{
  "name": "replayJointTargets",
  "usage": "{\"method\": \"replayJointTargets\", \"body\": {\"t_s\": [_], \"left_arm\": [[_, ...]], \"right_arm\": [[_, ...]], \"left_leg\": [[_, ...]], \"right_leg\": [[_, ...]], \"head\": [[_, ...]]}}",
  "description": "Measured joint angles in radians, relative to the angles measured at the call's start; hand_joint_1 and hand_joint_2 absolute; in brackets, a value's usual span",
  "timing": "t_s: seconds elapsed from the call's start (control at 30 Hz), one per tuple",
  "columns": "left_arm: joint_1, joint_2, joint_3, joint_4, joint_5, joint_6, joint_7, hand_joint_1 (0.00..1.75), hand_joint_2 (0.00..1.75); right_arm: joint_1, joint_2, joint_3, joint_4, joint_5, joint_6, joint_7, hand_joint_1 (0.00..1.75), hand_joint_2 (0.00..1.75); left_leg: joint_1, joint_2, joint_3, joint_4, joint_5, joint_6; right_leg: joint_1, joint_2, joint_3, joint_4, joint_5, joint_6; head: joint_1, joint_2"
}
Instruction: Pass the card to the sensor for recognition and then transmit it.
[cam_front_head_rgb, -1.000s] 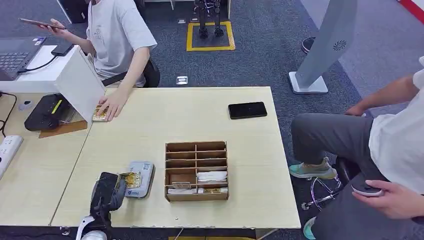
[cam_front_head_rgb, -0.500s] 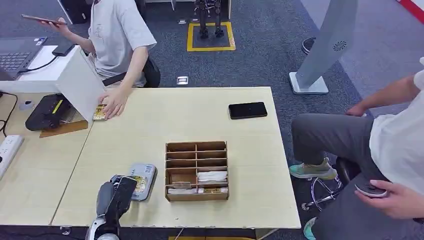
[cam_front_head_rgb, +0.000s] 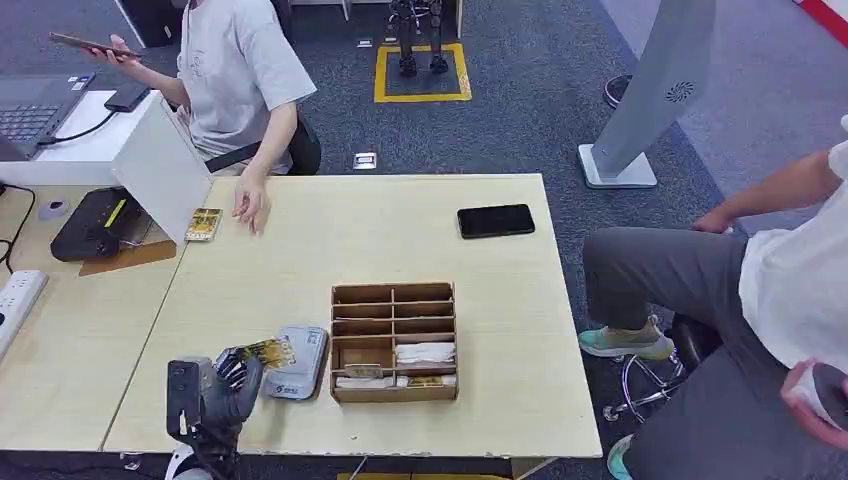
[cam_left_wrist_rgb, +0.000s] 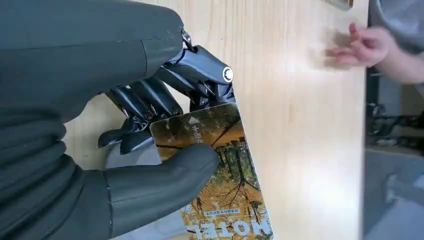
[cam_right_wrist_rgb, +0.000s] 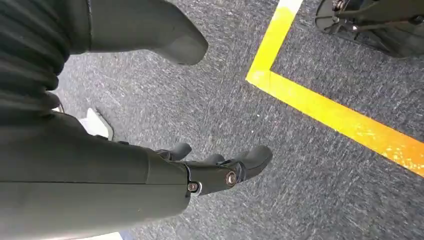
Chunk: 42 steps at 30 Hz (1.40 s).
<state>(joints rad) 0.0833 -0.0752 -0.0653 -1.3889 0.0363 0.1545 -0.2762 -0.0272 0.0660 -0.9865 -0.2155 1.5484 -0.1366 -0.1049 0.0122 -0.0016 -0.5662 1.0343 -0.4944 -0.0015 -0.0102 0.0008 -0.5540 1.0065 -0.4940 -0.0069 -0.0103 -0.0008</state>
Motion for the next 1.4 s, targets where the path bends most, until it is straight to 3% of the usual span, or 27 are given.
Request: {"method": "replayJointTargets", "body": {"t_s": [0.13, 0.23, 0.37, 0.47, 0.57, 0.77, 0.87, 1.4], "left_arm": [[-0.025, 0.001, 0.045, -0.066, 0.176, 0.034, -0.021, 1.75, 1.75], [-0.071, 0.003, 0.082, -0.095, 0.191, 0.088, -0.053, 1.75, 1.75], [-0.109, 0.011, 0.106, -0.111, 0.189, 0.11, -0.067, 1.75, 1.75], [-0.138, 0.017, 0.11, -0.111, 0.097, 0.196, -0.133, 1.75, 1.75], [-0.191, 0.029, 0.11, -0.105, -0.081, 0.299, -0.175, 1.75, 1.75], [-0.285, 0.079, 0.108, -0.024, -0.579, 0.514, -0.218, 1.75, 1.75], [-0.324, 0.094, 0.122, 0.023, -0.752, 0.534, -0.263, 1.75, 1.75], [-0.373, 0.089, 0.202, 0.107, -0.832, 0.537, -0.327, 1.75, 1.75]], "right_arm": [[0.0, 0.0, 0.014, 0.0, 0.0, -0.009, 0.0, 0.0, 1.75], [-0.002, 0.0, 0.022, 0.001, 0.0, -0.009, 0.0, 0.0, 1.75], [-0.004, 0.0, 0.034, 0.003, 0.0, -0.009, 0.0, 0.0, 1.75], [-0.005, 0.0, 0.041, 0.004, 0.0, -0.007, 0.0, 0.0, 1.75], [-0.008, 0.0, 0.053, 0.005, 0.0, 0.001, 0.0, 0.0, 1.75], [-0.015, 0.0, 0.092, 0.005, 0.0, 0.026, -0.012, 0.0, 1.75], [-0.018, -0.001, 0.11, 0.005, 0.0, 0.032, -0.014, 0.0, 1.75], [-0.02, -0.002, 0.14, 0.005, 0.0, 0.031, -0.013, 0.0, 1.75]], "left_leg": [[0.0, 0.0, 0.0, 0.0, 0.0, 0.0], [0.0, 0.0, 0.0, 0.0, 0.0, 0.0], [0.0, 0.0, 0.0, 0.0, 0.001, 0.0], [0.0, -0.001, 0.0, 0.0, 0.001, 0.0], [0.0, -0.001, -0.001, 0.0, 0.001, 0.0], [0.0, 0.0, 0.0, 0.0, 0.001, 0.0], [0.0, 0.0, 0.0, 0.0, 0.001, 0.0], [0.0, 0.001, 0.0, 0.0, 0.001, 0.0]], "right_leg": [[0.0, 0.0, -0.001, 0.0, 0.0, 0.0], [0.0, 0.0, 0.0, 0.0, 0.0, 0.0], [0.0, 0.0, 0.0, 0.0, 0.001, -0.001], [0.0, 0.0, -0.001, 0.0, 0.001, -0.001], [0.0, 0.0, 0.0, 0.0, 0.001, 0.0], [0.0, 0.0, -0.001, 0.0, 0.001, 0.0], [0.0, 0.0, 0.0, 0.0, 0.001, 0.0], [0.0, 0.001, -0.001, 0.0, 0.001, 0.0]], "head": [[0.0, 0.0], [0.0, 0.0], [0.0, 0.0], [0.0, 0.0], [0.0, 0.0], [0.0, 0.0], [0.0, 0.0], [0.0, 0.0]]}}
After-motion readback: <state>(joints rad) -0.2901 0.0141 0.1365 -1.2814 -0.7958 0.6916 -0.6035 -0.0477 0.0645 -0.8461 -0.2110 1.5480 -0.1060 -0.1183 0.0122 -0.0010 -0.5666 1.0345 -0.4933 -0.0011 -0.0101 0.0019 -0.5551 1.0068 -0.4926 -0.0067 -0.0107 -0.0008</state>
